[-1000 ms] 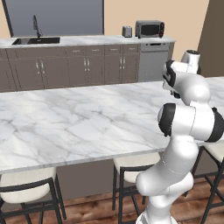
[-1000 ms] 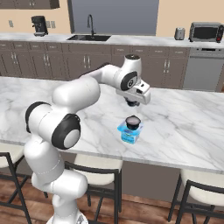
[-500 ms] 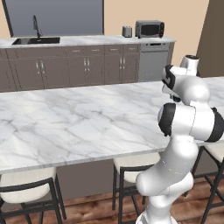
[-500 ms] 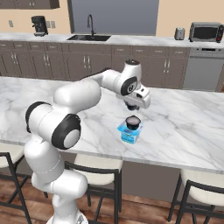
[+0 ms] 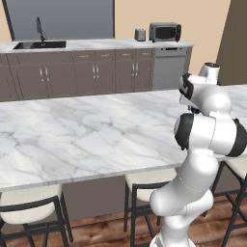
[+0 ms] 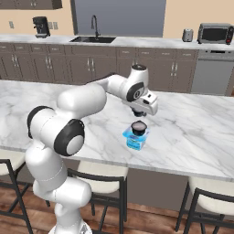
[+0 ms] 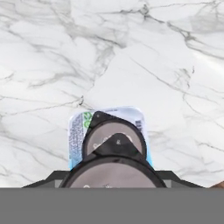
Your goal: Stack the yogurt containers by placing the smaller containers on top of the larger containers.
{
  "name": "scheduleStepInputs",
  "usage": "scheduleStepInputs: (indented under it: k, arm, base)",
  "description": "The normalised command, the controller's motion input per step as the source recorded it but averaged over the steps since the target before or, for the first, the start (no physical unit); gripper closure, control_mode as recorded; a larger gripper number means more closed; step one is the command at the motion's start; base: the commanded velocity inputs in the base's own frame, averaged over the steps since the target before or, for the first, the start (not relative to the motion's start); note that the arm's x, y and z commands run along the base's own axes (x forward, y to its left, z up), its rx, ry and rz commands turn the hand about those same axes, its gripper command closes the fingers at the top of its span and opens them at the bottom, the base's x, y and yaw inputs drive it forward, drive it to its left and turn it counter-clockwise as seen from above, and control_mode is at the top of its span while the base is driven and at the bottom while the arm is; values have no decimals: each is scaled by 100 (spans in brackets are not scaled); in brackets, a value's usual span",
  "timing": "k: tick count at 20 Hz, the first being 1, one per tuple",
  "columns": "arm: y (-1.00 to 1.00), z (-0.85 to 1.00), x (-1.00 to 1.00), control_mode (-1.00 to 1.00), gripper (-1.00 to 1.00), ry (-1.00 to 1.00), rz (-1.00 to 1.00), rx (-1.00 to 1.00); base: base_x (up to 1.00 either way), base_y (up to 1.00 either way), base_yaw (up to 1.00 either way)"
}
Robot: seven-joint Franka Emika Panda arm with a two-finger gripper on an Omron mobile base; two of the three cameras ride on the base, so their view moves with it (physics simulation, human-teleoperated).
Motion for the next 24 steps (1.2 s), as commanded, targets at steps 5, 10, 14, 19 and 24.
scheduleStepInputs:
  k: [5,10,14,19,24]
  arm:
    - [-3,-6,0,-100,100,0,0,1]
    - [0,0,0,-100,100,0,0,1]
    - [0,-11,0,-100,100,0,0,0]
    - [0,-16,0,-100,100,0,0,0]
    - [0,-14,0,-100,100,0,0,0]
  base:
    - [0,0,0]
    - [0,0,0]
    - [0,0,0]
    - [0,0,0]
    - [0,0,0]
